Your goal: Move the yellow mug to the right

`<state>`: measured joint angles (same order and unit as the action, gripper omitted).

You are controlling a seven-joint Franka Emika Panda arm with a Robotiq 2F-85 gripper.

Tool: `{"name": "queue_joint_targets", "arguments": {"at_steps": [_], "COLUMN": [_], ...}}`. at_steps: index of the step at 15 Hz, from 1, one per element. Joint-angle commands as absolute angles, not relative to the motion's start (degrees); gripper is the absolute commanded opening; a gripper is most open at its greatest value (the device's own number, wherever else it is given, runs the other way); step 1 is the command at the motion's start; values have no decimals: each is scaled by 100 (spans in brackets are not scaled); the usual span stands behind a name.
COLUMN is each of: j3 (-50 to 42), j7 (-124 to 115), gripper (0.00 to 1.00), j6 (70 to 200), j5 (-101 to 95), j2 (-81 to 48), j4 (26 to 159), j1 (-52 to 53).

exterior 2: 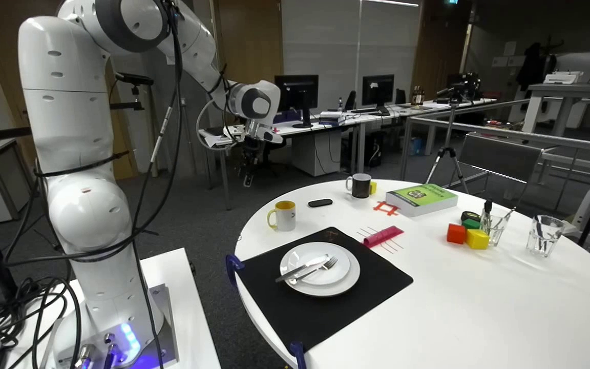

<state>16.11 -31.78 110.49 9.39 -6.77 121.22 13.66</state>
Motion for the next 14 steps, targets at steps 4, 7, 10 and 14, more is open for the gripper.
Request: {"name": "queue_joint_targets", "arguments": {"at_steps": [4,7,10,14], "j3": [1392,1278,1220,1214], "j7": [-3538,-3646,-3556,-3479], "gripper": [100,100,100,100], "j6": [11878,12055,12042,12014], "j5": [402,-179,-435,-267], "j2": [-1213,-1499,-1713,-1716], "j4": [12089,12008,11935,12022], "j1": [1599,1744,1822,1823]}}
